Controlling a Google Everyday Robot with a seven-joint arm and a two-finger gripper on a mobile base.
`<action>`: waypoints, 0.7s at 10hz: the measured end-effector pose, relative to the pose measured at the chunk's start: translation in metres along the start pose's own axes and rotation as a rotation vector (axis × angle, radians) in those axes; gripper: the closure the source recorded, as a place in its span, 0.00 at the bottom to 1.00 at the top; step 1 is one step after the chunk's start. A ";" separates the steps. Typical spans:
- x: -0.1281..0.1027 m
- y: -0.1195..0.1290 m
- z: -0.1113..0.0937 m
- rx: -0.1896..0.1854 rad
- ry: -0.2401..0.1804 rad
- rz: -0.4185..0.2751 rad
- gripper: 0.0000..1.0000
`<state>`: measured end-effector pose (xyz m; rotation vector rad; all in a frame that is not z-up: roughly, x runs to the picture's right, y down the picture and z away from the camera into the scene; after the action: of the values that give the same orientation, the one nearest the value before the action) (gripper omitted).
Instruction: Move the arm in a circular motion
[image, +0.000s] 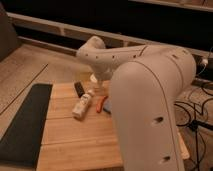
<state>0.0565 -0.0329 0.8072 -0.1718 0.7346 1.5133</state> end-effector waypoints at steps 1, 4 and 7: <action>-0.019 -0.014 0.004 -0.014 -0.010 0.035 0.35; -0.080 -0.037 0.003 -0.129 -0.076 0.133 0.35; -0.111 0.017 -0.015 -0.277 -0.127 -0.030 0.35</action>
<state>0.0479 -0.1325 0.8605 -0.2903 0.4177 1.5778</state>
